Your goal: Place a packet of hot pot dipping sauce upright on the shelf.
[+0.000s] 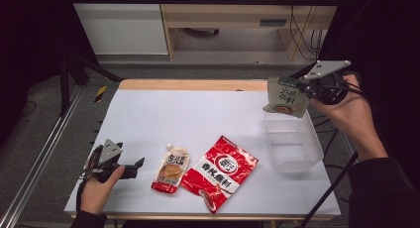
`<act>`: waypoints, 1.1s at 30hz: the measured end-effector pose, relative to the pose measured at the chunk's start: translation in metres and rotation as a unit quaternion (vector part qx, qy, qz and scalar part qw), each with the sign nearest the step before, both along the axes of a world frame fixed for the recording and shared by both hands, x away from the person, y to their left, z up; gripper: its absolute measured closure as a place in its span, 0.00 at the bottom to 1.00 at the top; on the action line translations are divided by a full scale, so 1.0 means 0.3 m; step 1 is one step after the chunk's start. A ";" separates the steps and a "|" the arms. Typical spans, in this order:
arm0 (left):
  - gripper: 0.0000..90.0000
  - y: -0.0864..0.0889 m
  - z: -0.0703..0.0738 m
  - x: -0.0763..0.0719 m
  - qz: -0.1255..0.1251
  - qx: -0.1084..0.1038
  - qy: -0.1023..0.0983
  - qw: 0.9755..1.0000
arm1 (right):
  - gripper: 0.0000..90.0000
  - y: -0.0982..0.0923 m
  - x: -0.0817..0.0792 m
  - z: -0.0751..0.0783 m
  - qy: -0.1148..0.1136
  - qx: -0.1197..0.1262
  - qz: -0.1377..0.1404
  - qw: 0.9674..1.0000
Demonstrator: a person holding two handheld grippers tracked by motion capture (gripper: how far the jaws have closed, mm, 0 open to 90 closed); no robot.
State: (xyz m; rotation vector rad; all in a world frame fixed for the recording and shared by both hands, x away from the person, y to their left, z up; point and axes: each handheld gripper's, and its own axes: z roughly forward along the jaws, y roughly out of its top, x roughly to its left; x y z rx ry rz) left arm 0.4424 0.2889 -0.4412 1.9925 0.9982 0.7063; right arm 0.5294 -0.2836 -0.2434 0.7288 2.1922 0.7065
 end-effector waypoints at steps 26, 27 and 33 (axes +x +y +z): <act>0.06 0.018 -0.002 0.001 0.018 -0.001 -0.003 1.000 | 1.00 -0.069 0.112 -0.094 0.025 -0.008 0.005 1.000; 0.06 0.018 -0.003 0.001 0.018 0.001 -0.003 1.000 | 1.00 -0.072 0.117 -0.100 0.027 -0.011 0.003 1.000; 0.06 0.015 -0.003 0.002 0.018 0.007 -0.003 1.000 | 1.00 -0.089 0.150 -0.139 0.039 -0.010 0.007 0.999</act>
